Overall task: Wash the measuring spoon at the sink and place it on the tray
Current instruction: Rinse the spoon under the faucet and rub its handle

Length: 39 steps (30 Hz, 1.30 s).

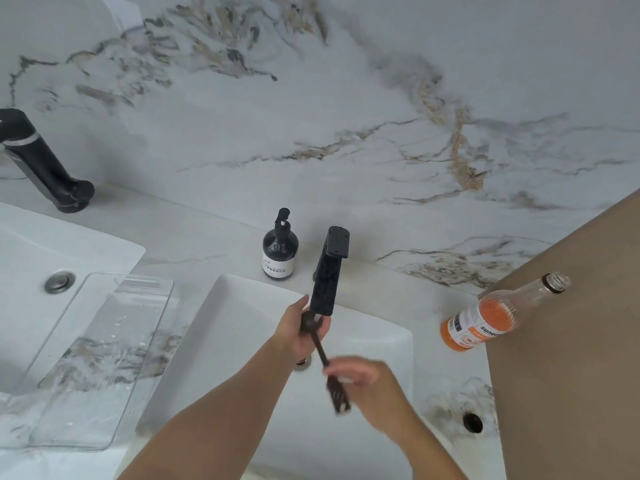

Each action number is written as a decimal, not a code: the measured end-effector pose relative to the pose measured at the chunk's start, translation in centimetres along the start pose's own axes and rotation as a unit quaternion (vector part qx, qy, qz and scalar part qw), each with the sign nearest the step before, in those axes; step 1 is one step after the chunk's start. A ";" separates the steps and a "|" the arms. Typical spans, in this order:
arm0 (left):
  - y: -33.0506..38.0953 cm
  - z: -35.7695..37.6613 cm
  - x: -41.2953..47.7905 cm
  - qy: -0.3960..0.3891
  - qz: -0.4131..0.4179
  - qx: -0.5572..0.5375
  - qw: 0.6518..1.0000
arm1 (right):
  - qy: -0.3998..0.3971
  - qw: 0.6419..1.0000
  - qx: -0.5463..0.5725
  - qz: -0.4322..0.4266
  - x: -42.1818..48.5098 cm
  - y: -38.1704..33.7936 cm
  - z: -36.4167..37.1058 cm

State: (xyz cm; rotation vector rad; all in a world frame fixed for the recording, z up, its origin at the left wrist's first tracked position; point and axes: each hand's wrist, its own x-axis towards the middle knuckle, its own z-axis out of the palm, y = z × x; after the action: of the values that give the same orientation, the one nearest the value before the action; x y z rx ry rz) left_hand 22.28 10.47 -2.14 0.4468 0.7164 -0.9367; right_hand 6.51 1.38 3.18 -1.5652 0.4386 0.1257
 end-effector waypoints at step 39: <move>-1.3 0.2 -1.4 -0.004 -0.041 0.054 0.998 | -0.033 0.939 0.049 0.339 0.3 0.6 2.0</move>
State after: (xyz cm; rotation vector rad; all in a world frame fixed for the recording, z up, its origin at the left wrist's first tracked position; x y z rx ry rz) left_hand 20.68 10.44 -0.98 0.5113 0.6823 -1.0570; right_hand 6.98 3.32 2.39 -1.2518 0.9055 0.6756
